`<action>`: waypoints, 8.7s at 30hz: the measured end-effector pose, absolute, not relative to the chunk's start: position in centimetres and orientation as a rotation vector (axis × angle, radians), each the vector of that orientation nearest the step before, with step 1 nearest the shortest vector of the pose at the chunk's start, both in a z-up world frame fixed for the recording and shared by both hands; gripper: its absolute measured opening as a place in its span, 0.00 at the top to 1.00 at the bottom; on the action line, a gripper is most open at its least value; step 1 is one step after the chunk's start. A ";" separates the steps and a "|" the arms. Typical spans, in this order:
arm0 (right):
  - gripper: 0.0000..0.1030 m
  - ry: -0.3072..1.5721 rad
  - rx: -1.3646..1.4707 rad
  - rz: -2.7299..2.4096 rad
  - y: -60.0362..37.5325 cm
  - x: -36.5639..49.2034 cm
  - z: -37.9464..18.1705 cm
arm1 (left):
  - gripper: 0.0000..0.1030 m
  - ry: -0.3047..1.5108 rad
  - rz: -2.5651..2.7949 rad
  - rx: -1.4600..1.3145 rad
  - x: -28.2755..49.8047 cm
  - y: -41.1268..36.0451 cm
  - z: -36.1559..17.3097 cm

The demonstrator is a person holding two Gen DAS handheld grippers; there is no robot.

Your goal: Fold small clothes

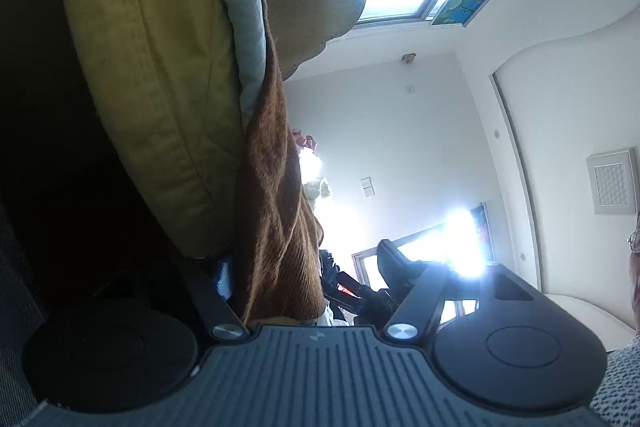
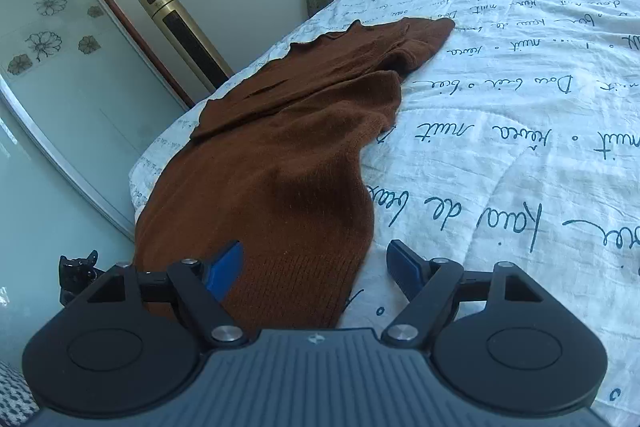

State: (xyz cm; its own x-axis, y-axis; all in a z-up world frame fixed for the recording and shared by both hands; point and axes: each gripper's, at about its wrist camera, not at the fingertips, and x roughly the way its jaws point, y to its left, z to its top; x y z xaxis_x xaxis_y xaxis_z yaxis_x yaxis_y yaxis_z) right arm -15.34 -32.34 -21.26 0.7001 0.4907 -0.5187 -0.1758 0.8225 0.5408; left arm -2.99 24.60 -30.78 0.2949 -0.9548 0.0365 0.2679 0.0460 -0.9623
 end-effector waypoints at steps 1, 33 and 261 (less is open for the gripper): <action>0.24 0.734 0.482 0.389 -32.3 -15.2 -21.4 | 0.55 0.807 -1.094 -1.126 -3.2 24.3 -30.9; 0.95 0.764 0.691 0.350 -31.5 -18.1 -23.5 | 0.96 0.920 -0.888 -1.006 -5.2 25.0 -24.4; 0.14 0.671 0.107 0.053 -28.4 4.9 -16.2 | 0.00 0.906 -0.414 0.108 17.5 9.0 -15.0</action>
State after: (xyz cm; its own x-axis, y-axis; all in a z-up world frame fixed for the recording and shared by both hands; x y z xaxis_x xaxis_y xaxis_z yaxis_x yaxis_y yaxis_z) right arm 4.88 -28.42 -16.22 0.7819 0.0836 -0.6178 -0.0145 0.9931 0.1160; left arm 17.50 9.04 -15.03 0.5441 -0.3030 -0.7824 0.3927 0.9160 -0.0817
